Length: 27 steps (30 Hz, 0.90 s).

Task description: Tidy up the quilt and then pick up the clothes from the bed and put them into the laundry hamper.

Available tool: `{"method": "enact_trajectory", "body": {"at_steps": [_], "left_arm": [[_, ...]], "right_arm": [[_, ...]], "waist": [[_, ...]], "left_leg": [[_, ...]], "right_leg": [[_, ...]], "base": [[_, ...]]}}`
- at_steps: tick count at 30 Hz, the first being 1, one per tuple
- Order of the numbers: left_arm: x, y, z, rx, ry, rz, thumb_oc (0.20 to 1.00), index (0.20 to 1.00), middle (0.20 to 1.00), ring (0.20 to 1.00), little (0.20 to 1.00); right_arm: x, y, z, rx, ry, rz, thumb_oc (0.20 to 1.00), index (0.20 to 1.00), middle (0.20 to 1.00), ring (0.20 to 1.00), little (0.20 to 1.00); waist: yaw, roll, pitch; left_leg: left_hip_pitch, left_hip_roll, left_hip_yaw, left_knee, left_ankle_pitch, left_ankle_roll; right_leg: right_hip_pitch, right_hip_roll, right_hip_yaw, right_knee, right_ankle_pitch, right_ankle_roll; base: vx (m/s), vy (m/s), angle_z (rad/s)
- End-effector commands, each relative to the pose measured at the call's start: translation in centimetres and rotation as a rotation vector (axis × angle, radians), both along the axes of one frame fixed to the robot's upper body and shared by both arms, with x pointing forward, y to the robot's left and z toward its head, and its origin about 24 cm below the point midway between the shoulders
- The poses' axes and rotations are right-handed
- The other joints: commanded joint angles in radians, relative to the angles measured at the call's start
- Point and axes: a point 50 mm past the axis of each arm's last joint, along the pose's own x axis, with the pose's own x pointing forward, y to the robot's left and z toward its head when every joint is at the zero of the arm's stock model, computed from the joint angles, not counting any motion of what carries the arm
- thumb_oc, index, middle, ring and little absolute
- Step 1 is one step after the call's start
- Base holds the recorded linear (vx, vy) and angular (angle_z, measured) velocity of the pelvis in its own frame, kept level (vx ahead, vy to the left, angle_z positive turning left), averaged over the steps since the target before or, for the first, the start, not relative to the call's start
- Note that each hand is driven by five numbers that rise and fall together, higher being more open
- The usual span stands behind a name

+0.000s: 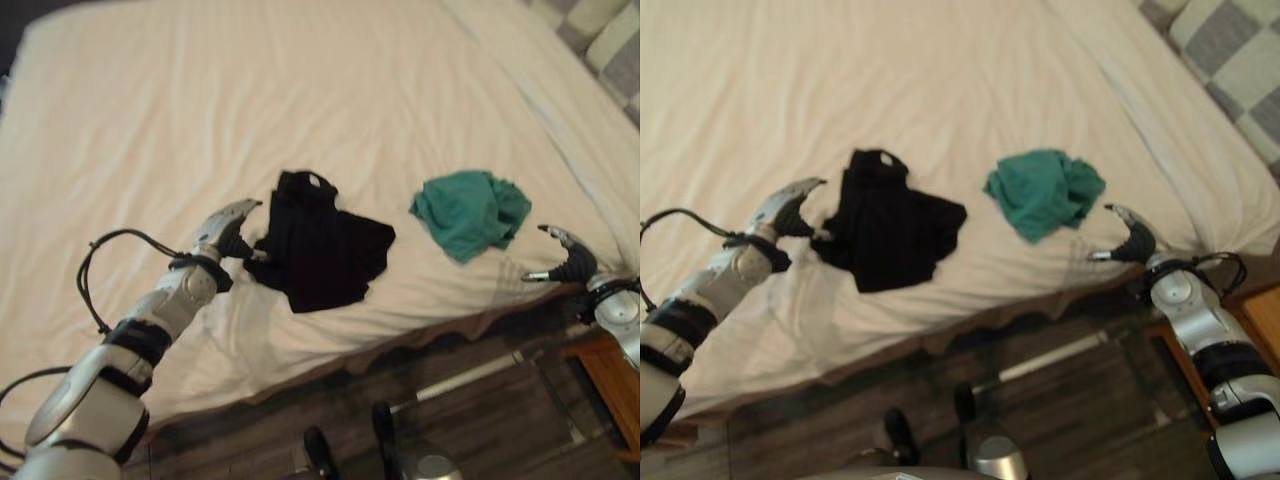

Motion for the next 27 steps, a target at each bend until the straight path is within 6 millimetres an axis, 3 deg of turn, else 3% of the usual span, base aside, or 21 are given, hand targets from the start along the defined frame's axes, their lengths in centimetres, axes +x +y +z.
{"method": "enact_trajectory", "body": {"at_steps": [1, 7, 9, 10, 11, 12, 13, 14, 18, 21, 24, 26, 27], "left_arm": [[1.7, -0.8, 2.9, -0.014, -0.122, -0.011, 1.0, 1.0, 1.0, 1.0, 1.0], [2.9, -4.1, 2.7, -0.071, -0.075, -0.13, 1.0, 1.0, 1.0, 1.0, 1.0], [3.0, -6.8, 1.6, -0.097, -0.044, -0.209, 1.0, 1.0, 1.0, 1.0, 1.0], [3.0, -7.1, 1.4, -0.103, -0.042, -0.219, 1.0, 1.0, 1.0, 1.0, 1.0], [2.7, -9.1, 0.8, -0.155, -0.033, -0.285, 0.558, 0.558, 0.558, 0.558, 0.558], [2.7, -9.5, 0.7, -0.161, -0.032, -0.302, 0.517, 0.517, 0.517, 0.517, 0.517], [2.6, -10.2, 0.6, -0.166, -0.033, -0.322, 0.407, 0.407, 0.407, 0.407, 0.407], [2.6, -10.7, 0.6, -0.171, -0.036, -0.34, 0.219, 0.219, 0.219, 0.219, 0.219], [2.0, -13.2, 1.1, -0.214, -0.042, -0.427, 0.2, 0.2, 0.2, 0.2, 0.2], [1.4, -13.2, 2.1, -0.246, -0.043, -0.465, 0.2, 0.2, 0.2, 0.2, 0.2], [0.6, -10.9, 3.3, -0.243, -0.038, -0.459, 0.2, 0.2, 0.2, 0.2, 0.2], [0.1, -8.0, 4.4, -0.244, -0.036, -0.405, 0.2, 0.2, 0.2, 0.2, 0.2], [-0.5, -5.5, 5.2, -0.236, -0.045, -0.344, 0.2, 0.2, 0.2, 0.2, 0.2]], "right_arm": [[1.9, 2.0, 4.3, 0.043, -0.169, 0.083, 1.0, 1.0, 1.0, 1.0, 1.0], [3.8, 5.3, 8.7, -0.021, -0.279, 0.204, 1.0, 1.0, 1.0, 1.0, 1.0], [4.6, 6.6, 10.8, -0.082, -0.31, 0.229, 1.0, 1.0, 1.0, 1.0, 1.0], [4.7, 6.7, 11.0, -0.091, -0.312, 0.231, 1.0, 1.0, 1.0, 1.0, 1.0], [5.1, 7.3, 12.0, -0.134, -0.319, 0.228, 1.0, 1.0, 1.0, 1.0, 1.0], [5.2, 7.4, 12.2, -0.144, -0.321, 0.225, 1.0, 1.0, 1.0, 1.0, 1.0], [5.3, 7.5, 12.4, -0.158, -0.318, 0.22, 1.0, 1.0, 1.0, 1.0, 1.0], [5.5, 7.5, 12.7, -0.164, -0.317, 0.214, 1.0, 1.0, 1.0, 1.0, 1.0], [6.6, 6.9, 14.5, -0.227, -0.305, 0.119, 1.0, 1.0, 1.0, 1.0, 1.0], [7.1, 5.4, 16.0, -0.249, -0.272, 0.01, 1.0, 1.0, 1.0, 1.0, 1.0], [7.1, 2.9, 17.1, -0.251, -0.224, -0.137, 1.0, 1.0, 1.0, 1.0, 1.0], [6.5, 0.0, 17.2, -0.218, -0.162, -0.302, 1.0, 1.0, 1.0, 1.0, 1.0], [5.6, -2.5, 17.0, -0.186, -0.103, -0.437, 1.0, 1.0, 1.0, 1.0, 1.0]], "waist": [[-0.009, -0.043, 0.041], [-0.047, -0.029, 0.125], [-0.057, -0.026, 0.146], [-0.057, -0.025, 0.148], [-0.058, -0.022, 0.157], [-0.058, -0.021, 0.158], [-0.056, -0.02, 0.16], [-0.054, -0.019, 0.162], [-0.023, -0.006, 0.174], [0.019, 0.013, 0.188], [0.064, 0.037, 0.202], [0.1, 0.061, 0.215], [0.131, 0.081, 0.219]], "left_leg": [[0.037, 0.037, 0.039, -0.004, -0.074, -0.046], [-0.037, 0.029, 0.057, 0.005, -0.052, -0.058], [-0.06, 0.024, 0.059, 0.008, -0.047, -0.065], [-0.062, 0.024, 0.059, 0.008, -0.046, -0.066], [-0.067, 0.021, 0.057, 0.009, -0.045, -0.069], [-0.068, 0.021, 0.056, 0.009, -0.046, -0.07], [-0.069, 0.02, 0.055, 0.009, -0.046, -0.07], [-0.071, 0.02, 0.053, 0.009, -0.045, -0.071], [-0.088, 0.017, 0.034, 0.012, -0.039, -0.079], [-0.105, 0.01, 0.007, 0.015, -0.032, -0.085], [-0.119, 0.001, -0.026, 0.013, -0.026, -0.088], [-0.133, -0.007, -0.05, 0.01, -0.019, -0.092], [-0.148, -0.014, -0.068, 0.007, -0.009, -0.095]], "right_leg": [[-0.028, -0.065, 0.027, -0.021, 0.0, 0.141], [-0.109, -0.057, 0.067, -0.021, 0.016, 0.132], [-0.134, -0.05, 0.078, -0.021, 0.018, 0.128], [-0.136, -0.049, 0.079, -0.021, 0.018, 0.127], [-0.142, -0.047, 0.083, -0.021, 0.018, 0.124], [-0.143, -0.047, 0.083, -0.021, 0.018, 0.124], [-0.144, -0.048, 0.083, -0.02, 0.018, 0.124], [-0.146, -0.049, 0.081, -0.02, 0.018, 0.124], [-0.152, -0.06, 0.055, -0.017, 0.016, 0.123], [-0.155, -0.066, 0.024, -0.015, 0.014, 0.116], [-0.154, -0.075, -0.01, -0.013, 0.008, 0.11], [-0.154, -0.084, -0.043, -0.009, -0.001, 0.105], [-0.158, -0.089, -0.066, -0.005, -0.006, 0.098]], "base": [[-0.2, 0.038, -0.16], [-0.13, 0.07, -0.22], [-0.05, 0.095, -0.08], [-0.03, 0.088, -0.06], [-0.01, 0.043, -0.09], [0.0, 0.031, -0.08], [0.0, 0.0, 0.0], [0.0, 0.0, 0.0], [0.0, -0.064, 0.05], [-0.01, -0.13, 0.18], [-0.01, -0.15, 0.24], [-0.04, -0.187, 0.29], [-0.04, -0.147, 0.48]]}}
